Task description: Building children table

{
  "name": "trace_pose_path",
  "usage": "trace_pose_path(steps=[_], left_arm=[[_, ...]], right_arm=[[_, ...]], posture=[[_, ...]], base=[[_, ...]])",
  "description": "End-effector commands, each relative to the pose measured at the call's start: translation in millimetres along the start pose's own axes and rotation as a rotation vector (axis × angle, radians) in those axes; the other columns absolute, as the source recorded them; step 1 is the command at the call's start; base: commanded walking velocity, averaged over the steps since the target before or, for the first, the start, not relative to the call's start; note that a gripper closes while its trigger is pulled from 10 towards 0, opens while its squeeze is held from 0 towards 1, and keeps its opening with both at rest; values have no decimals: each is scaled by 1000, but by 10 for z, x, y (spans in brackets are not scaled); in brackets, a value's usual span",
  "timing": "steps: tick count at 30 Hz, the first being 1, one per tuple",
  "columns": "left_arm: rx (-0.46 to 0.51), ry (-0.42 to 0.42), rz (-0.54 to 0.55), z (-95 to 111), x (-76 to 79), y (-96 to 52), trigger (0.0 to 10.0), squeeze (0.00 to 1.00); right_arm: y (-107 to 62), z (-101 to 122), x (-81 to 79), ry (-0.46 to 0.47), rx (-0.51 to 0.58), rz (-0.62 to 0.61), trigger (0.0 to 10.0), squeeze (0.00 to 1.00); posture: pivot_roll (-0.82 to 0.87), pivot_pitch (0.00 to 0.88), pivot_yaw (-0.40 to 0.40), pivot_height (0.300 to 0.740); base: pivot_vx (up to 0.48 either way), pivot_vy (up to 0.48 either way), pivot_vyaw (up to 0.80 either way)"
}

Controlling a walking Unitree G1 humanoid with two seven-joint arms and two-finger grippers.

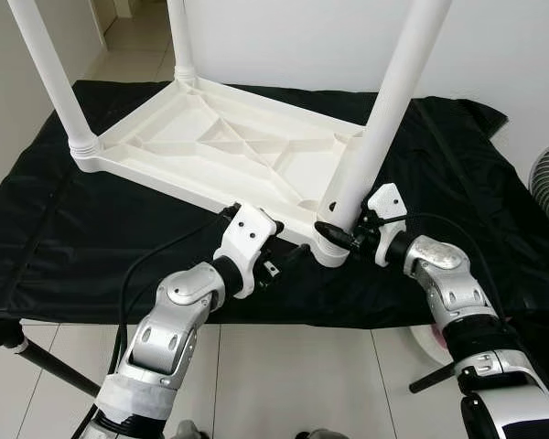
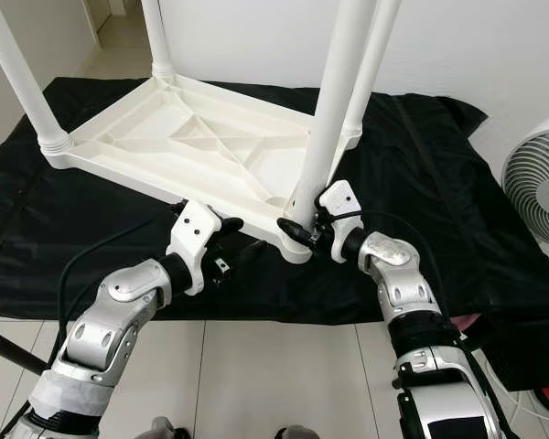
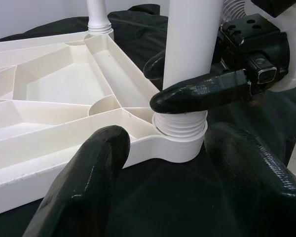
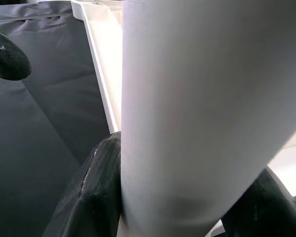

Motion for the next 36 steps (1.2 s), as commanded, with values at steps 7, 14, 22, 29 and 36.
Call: trace_pose_path(steps=[7,14,22,29,36], left_arm=[[3,-1,50,-18,-18,-11,10000,0],[-1,-7,57,-35,-13,-31,10000,0],[-4,-9,50,-46,-4,-11,10000,0],[-6,-6,49,-52,1,-9,10000,0],[-8,-1,55,-46,-21,-22,10000,0]], right_arm=[[118,14,-99,53,-15,-91,10000,0],[165,91,-105,154,-37,-310,10000,0],[107,36,-196,249,-167,-700,10000,0],[124,92,-366,266,-193,-789,10000,0],[132,125,-317,268,-149,-723,10000,1000]], posture=[[-60,39,-17,740],[-56,44,-21,740],[-65,43,-22,740],[-63,41,-26,740],[-59,43,-31,740]], base=[[0,0,0],[0,0,0],[0,0,0],[0,0,0],[0,0,0]])
Point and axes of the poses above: a point about 5 cm out from each wrist's last joint towards the gripper, its own y axis pointing out of the wrist towards the gripper, its own z axis along the axis of the wrist's last joint, x = y × z, the point moved 2 cm from there along y, pointing out of the wrist towards the gripper, and after that the axes turned 15 degrees about -y, right-handed, at the moved point
